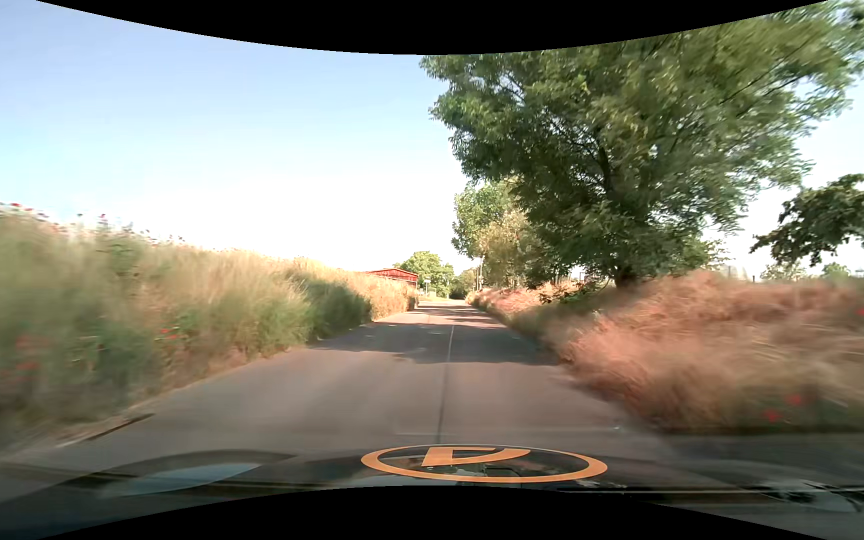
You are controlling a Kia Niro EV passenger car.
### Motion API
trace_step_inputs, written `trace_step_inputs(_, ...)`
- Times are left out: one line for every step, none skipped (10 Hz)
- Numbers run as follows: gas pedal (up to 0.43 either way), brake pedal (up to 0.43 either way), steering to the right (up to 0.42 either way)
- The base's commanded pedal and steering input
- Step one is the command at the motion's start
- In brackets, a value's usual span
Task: Follow the waypoints while adhering to traffic rules and regulations
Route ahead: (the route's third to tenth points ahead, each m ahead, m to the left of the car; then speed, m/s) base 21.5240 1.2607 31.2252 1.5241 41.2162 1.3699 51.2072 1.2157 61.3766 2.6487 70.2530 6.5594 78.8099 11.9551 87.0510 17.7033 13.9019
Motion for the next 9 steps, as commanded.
trace_step_inputs(0.13, 0.0, 0.002)
trace_step_inputs(0.13, 0.0, 0.002)
trace_step_inputs(0.11, 0.0, 0.002)
trace_step_inputs(0.087, 0.0, 0.002)
trace_step_inputs(0.047, 0.0, 0.003)
trace_step_inputs(0.047, 0.0, 0.002)
trace_step_inputs(0.047, 0.0, 0.003)
trace_step_inputs(0.047, 0.0, 0.002)
trace_step_inputs(0.047, 0.0, 0.003)
